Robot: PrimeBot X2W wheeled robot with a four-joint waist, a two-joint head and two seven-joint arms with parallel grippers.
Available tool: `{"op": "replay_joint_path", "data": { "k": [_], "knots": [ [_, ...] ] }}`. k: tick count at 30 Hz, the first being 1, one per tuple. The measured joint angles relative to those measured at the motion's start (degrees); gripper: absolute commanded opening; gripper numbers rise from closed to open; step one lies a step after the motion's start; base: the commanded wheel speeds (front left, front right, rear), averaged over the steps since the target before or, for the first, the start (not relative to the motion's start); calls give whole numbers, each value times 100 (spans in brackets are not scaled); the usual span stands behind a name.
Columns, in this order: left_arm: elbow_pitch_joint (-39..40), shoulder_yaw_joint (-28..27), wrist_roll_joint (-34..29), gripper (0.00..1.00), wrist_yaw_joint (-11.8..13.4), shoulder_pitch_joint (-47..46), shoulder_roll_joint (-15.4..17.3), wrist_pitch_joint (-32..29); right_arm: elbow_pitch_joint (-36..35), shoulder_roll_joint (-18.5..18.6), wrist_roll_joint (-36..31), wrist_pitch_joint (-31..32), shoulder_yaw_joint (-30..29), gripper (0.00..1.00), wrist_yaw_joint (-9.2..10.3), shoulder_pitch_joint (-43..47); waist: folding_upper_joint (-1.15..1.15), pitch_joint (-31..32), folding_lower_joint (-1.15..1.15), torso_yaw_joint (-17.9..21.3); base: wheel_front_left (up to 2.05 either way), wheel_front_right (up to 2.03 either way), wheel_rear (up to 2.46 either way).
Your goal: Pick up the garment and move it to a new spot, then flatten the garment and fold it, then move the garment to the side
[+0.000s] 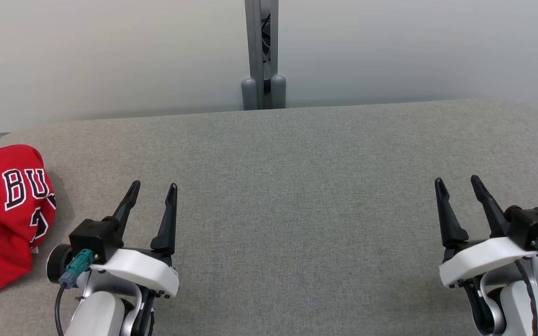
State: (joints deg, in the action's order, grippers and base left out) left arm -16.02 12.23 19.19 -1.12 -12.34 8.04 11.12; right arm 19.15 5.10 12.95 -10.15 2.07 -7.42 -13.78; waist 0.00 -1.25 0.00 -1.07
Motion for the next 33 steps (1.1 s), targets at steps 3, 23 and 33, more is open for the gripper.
{"op": "replay_joint_path", "data": {
  "k": [3, 23, 33],
  "knots": [
    [-65, -14, -81, 100, 18, -9, -11, -9, 21, -43, -49, -68, -12, 100, 0, -3, 0, -13, 0, -3, 0, 0, 0],
    [-140, -154, -506, 100, 169, -93, -26, -131, 243, -183, -366, -359, -15, 100, 0, -73, 0, -55, 0, -13, 0, 0, 0],
    [-143, -156, -452, 100, 219, -91, -4, -163, 265, -190, -278, -347, -55, 100, 0, -73, 0, -47, 0, -27, 0, 0, 0]
  ]
}}
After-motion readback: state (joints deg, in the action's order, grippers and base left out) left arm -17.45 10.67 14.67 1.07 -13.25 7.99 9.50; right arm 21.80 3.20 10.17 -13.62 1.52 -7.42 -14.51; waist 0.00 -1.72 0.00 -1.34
